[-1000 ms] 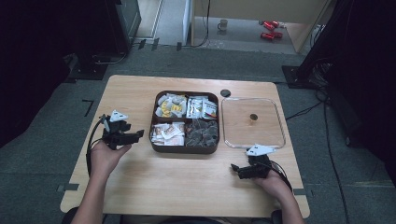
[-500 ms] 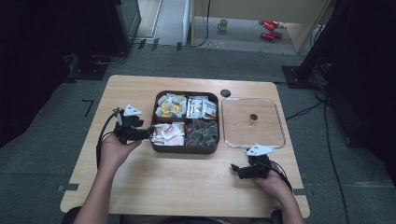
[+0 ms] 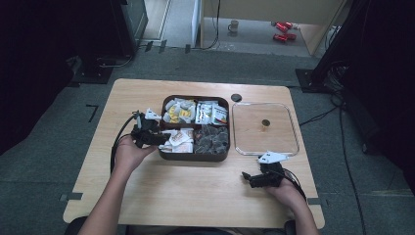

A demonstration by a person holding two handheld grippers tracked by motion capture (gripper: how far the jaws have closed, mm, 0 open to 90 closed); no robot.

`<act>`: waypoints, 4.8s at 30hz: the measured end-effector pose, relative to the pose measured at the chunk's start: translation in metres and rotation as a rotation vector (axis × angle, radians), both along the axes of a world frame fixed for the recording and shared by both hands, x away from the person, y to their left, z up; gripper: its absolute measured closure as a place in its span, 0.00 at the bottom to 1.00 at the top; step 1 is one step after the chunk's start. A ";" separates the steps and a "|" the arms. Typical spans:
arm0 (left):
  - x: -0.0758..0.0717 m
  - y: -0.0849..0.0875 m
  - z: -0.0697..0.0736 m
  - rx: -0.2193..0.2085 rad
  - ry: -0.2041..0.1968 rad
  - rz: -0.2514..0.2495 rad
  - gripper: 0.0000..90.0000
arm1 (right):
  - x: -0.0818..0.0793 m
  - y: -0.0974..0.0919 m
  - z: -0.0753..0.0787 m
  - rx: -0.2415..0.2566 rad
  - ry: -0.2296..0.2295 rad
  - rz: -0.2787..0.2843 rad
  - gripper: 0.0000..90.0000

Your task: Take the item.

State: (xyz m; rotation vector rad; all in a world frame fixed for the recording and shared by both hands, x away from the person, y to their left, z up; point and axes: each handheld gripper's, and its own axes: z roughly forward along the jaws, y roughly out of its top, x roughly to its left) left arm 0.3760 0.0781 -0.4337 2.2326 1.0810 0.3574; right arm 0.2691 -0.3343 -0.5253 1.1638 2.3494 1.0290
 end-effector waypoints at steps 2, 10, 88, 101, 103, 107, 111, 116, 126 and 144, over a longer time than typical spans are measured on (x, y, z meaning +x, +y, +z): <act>0.002 -0.004 -0.004 0.008 0.008 -0.012 0.53 | 0.000 0.000 0.000 0.000 0.000 0.000 0.08; 0.012 -0.013 -0.013 0.035 0.071 -0.055 0.63 | 0.000 0.000 0.000 0.000 0.001 0.000 0.08; 0.038 -0.043 -0.031 0.106 0.168 -0.238 0.89 | 0.000 0.000 0.000 0.000 -0.001 0.002 0.08; 0.035 -0.043 -0.025 0.113 0.154 -0.191 1.00 | 0.000 0.000 0.000 0.000 -0.001 0.002 0.08; 0.034 -0.041 -0.023 0.106 0.149 -0.189 1.00 | 0.000 0.000 0.000 0.000 -0.001 0.003 0.08; 0.033 -0.036 -0.018 0.090 0.146 -0.179 1.00 | 0.000 0.000 0.000 0.000 -0.001 0.003 0.08; 0.033 -0.030 -0.012 0.065 0.138 -0.163 1.00 | 0.001 0.000 0.000 0.000 0.000 0.003 0.08; 0.031 -0.022 -0.004 0.044 0.118 -0.148 1.00 | 0.001 0.001 0.000 0.001 0.001 0.002 0.08; 0.029 -0.001 0.014 0.002 0.088 -0.109 1.00 | 0.001 0.001 0.000 0.001 0.001 0.003 0.08; 0.021 0.040 0.031 -0.039 0.049 -0.021 1.00 | 0.001 0.001 0.000 0.001 0.001 0.003 0.08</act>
